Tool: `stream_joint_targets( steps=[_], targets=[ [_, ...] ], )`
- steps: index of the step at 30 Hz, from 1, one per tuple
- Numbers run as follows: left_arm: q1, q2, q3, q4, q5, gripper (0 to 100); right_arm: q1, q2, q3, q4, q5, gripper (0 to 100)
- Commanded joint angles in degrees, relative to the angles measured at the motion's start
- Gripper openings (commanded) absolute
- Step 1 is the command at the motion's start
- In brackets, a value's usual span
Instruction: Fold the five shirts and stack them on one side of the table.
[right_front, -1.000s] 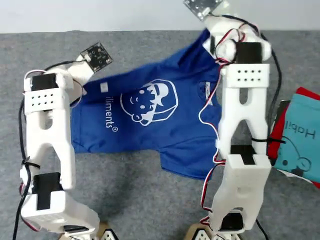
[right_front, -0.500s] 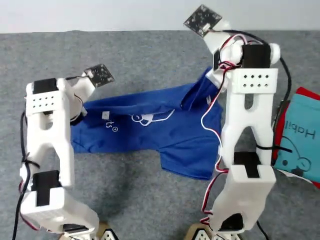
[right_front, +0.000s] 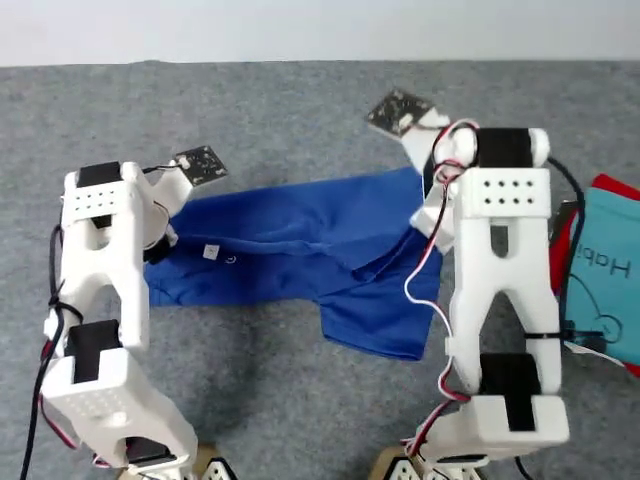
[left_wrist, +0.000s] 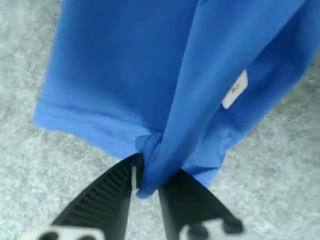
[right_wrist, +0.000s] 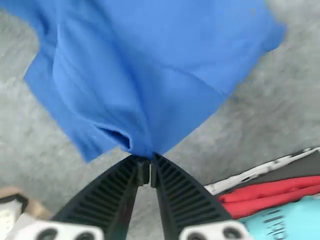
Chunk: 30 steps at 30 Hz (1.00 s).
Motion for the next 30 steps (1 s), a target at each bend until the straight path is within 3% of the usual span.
stream_joint_targets(
  steps=[1, 7, 18, 20, 25, 30],
  targets=[
    [-1.7, -0.6, -2.5, -1.1, -0.6, 0, 0.6, -5.1, 4.6, 2.3, -0.2, 0.9],
    [-3.4, -0.4, -8.0, 0.5, -0.6, 0, -0.9, -7.9, 11.4, 2.2, -0.2, 0.9],
    [-3.7, -0.4, -4.0, 0.5, -0.9, 1, -2.4, -8.3, 14.9, 0.0, -0.1, 1.3],
    [-3.8, -0.8, -3.6, 0.9, -0.7, 4, -2.3, -8.4, 14.8, 1.1, -0.1, 4.9],
    [-3.8, -0.8, -6.7, 5.7, -0.7, 7, -1.5, -12.4, 14.6, 2.4, -0.4, 24.8],
    [-3.8, -0.8, -13.9, 13.5, -0.6, 7, -1.1, -16.9, 14.5, 2.3, -0.1, 26.3]
  ],
)
